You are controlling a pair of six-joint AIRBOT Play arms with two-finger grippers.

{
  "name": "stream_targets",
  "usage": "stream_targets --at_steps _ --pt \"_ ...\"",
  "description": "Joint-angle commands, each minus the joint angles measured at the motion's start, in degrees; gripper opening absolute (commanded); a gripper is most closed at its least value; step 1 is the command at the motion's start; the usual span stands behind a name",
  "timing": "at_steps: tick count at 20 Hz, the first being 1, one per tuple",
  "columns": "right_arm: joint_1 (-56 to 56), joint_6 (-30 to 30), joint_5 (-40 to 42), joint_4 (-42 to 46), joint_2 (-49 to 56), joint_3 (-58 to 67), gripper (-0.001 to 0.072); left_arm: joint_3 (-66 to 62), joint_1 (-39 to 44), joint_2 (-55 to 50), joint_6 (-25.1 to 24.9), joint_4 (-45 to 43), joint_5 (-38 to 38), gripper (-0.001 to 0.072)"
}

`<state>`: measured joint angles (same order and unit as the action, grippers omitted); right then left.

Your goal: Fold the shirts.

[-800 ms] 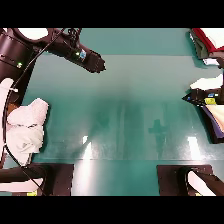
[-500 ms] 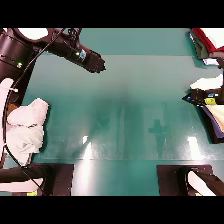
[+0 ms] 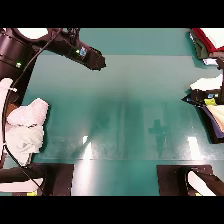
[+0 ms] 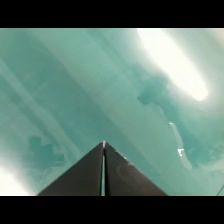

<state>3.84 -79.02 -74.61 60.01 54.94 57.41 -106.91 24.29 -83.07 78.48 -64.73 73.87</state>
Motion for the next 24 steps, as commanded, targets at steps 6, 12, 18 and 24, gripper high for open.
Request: stream_targets --at_steps 6,12,18,24 --pt "0.0 0.0 -0.4 0.0 0.0 0.0 0.0014 0.4 -16.7 8.0 6.7 -32.8 19.3 0.005" --pt "0.0 0.0 -0.3 0.0 0.0 0.0 0.0013 21.6 -33.2 8.3 8.6 -32.8 18.0 0.0624" --pt "0.0 0.0 0.2 0.0 0.0 0.0 0.0013 44.1 -38.9 8.3 10.2 -32.3 2.3 0.0624" --pt "0.0 0.0 1.2 -0.3 0.0 0.0 0.0014 48.8 -38.9 8.3 10.1 -32.0 -3.8 0.0371"
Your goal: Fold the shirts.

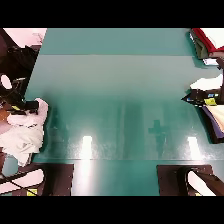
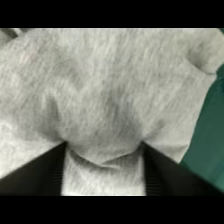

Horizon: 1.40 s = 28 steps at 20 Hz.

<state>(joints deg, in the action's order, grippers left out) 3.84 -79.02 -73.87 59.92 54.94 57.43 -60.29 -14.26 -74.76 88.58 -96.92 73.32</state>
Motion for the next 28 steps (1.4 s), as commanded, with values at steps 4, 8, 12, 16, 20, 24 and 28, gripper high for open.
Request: stream_targets --at_steps 4,8,12,16,20,24,28 --pt "0.0 0.0 0.8 -0.3 0.0 0.1 0.0014 -4.4 -0.3 0.2 -2.7 7.7 -1.0 0.0023" --pt "0.0 0.0 1.0 -0.3 0.0 5.4 0.0014 -19.5 3.3 4.9 -9.6 21.7 -1.3 0.0023" --pt "0.0 0.0 3.6 -0.3 0.0 14.9 0.0013 -36.2 15.6 8.0 -22.2 38.1 2.6 0.0023" --pt "0.0 0.0 5.7 -0.2 0.0 23.8 0.0014 -41.0 32.9 7.6 -30.1 46.3 3.8 0.0024" --pt "0.0 0.0 6.0 -0.2 0.0 29.0 0.0013 -41.0 43.6 1.8 -34.4 43.0 6.1 0.0024" --pt "0.0 0.0 5.0 -0.2 0.0 30.0 0.0013 -40.9 44.5 -10.0 -34.2 40.8 3.8 0.0025" --pt "0.0 0.0 3.7 0.3 0.0 30.0 0.0014 -41.0 41.6 -19.5 -22.9 35.1 0.3 0.058"
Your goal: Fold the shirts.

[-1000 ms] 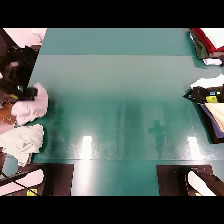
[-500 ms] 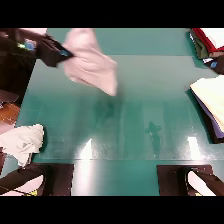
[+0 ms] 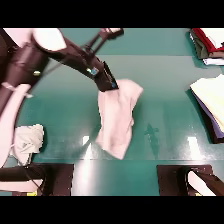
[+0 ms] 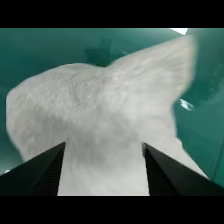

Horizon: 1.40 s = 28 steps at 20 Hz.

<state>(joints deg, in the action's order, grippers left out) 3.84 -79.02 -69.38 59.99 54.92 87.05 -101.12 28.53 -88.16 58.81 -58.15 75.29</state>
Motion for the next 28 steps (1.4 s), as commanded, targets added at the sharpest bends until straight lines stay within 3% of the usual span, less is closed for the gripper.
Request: stream_targets --at_steps 1,2,4,6,10,16,21,28 --pt "0.0 0.0 -0.8 0.2 0.0 0.4 0.0014 -0.1 -3.1 -6.4 9.2 -3.8 0.5 0.0533" --pt "0.0 0.0 -0.8 0.2 0.0 0.4 0.0013 -0.2 -5.6 -6.0 10.7 -3.5 4.0 0.0482" --pt "0.0 0.0 -0.7 0.2 0.1 0.4 0.0014 0.0 -10.9 -4.4 12.9 -1.8 12.0 0.0481" --pt "0.0 0.0 -0.8 0.2 0.2 0.3 0.0014 4.0 -14.3 -1.1 14.0 -0.1 15.2 0.048" --pt "0.0 0.0 -1.1 0.2 0.5 0.3 0.0013 24.9 -13.7 9.9 14.8 0.1 7.9 0.048" --pt "0.0 0.0 -3.8 0.0 3.2 0.3 0.0014 53.0 -4.4 18.5 16.5 0.5 -5.0 0.0481" --pt "0.0 0.0 -6.4 -0.1 5.4 0.3 0.0014 59.1 2.8 18.4 16.7 2.4 -15.0 0.048" --pt "0.0 0.0 -6.3 -0.1 5.3 0.3 0.0013 59.1 3.6 18.4 21.2 1.1 -15.7 0.0476"
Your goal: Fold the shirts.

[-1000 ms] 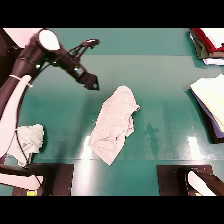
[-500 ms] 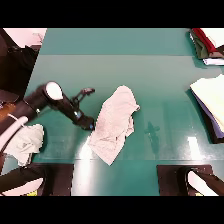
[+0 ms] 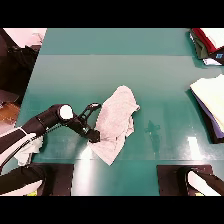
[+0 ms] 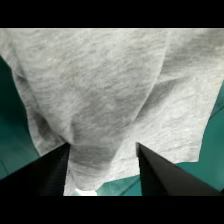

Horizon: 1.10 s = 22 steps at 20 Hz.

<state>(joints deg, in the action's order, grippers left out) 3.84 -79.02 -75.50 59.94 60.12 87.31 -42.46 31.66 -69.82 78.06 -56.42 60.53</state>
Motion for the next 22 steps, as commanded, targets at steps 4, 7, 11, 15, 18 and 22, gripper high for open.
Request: stream_targets --at_steps 4,7,11,15,18,22 --pt "0.0 0.0 -0.2 0.0 0.1 0.0 0.0013 -1.1 0.5 0.1 1.4 -0.7 3.1 0.0023" --pt "0.0 0.0 -0.2 0.0 0.1 0.0 0.0014 -10.8 0.4 2.0 1.5 -5.6 11.5 0.0023" --pt "0.0 0.0 -0.2 -0.1 0.1 0.0 0.0013 -27.5 0.3 8.9 3.0 -21.1 17.4 0.0024" --pt "-1.9 0.0 -4.2 -0.4 2.4 -0.3 0.0081 -36.1 0.3 12.9 4.2 -34.6 18.3 0.0024" --pt "-6.1 -0.1 -4.9 -0.5 6.3 -6.9 0.0518 -36.7 0.3 12.9 4.7 -40.7 19.4 0.0024" --pt "-13.1 0.0 3.5 -8.5 13.4 -21.7 0.0518 -36.7 0.4 12.9 7.8 -43.9 19.4 0.0024"
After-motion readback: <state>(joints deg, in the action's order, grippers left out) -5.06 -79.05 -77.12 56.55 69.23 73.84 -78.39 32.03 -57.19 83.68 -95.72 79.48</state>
